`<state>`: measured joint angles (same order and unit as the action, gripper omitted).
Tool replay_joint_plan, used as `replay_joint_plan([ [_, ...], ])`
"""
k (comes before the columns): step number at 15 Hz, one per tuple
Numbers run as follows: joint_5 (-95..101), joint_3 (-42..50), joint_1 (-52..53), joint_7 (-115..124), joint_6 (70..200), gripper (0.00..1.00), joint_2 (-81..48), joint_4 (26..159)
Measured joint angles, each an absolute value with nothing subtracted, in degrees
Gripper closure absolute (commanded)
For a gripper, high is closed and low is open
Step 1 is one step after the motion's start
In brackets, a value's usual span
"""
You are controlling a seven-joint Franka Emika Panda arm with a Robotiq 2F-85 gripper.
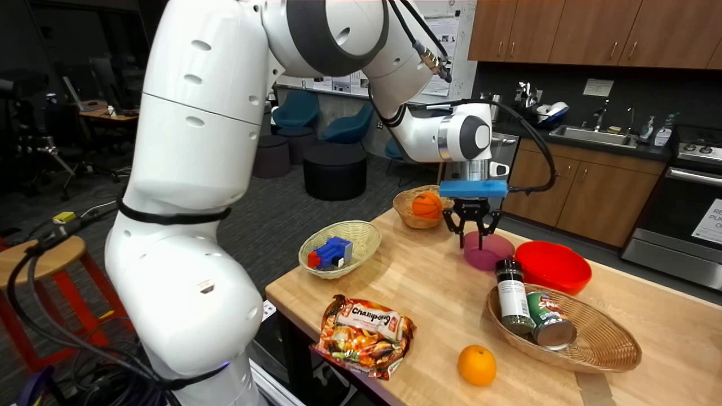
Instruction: Move the pink bowl to the basket with the plush basketball and then place it back on the table
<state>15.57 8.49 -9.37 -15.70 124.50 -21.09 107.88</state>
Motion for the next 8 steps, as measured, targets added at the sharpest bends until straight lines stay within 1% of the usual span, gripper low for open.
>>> replay_joint_plan([
  [1,15.57,8.46,-9.37,-15.8,124.5,0.94,-21.34,107.55],
  [2,15.57,8.42,-9.37,-15.87,124.5,0.99,-21.58,107.25],
  [3,15.57,8.39,-9.37,-15.93,124.5,1.0,-21.73,107.09],
  [8,15.57,8.21,-9.31,-16.31,124.5,0.99,-22.27,106.17],
])
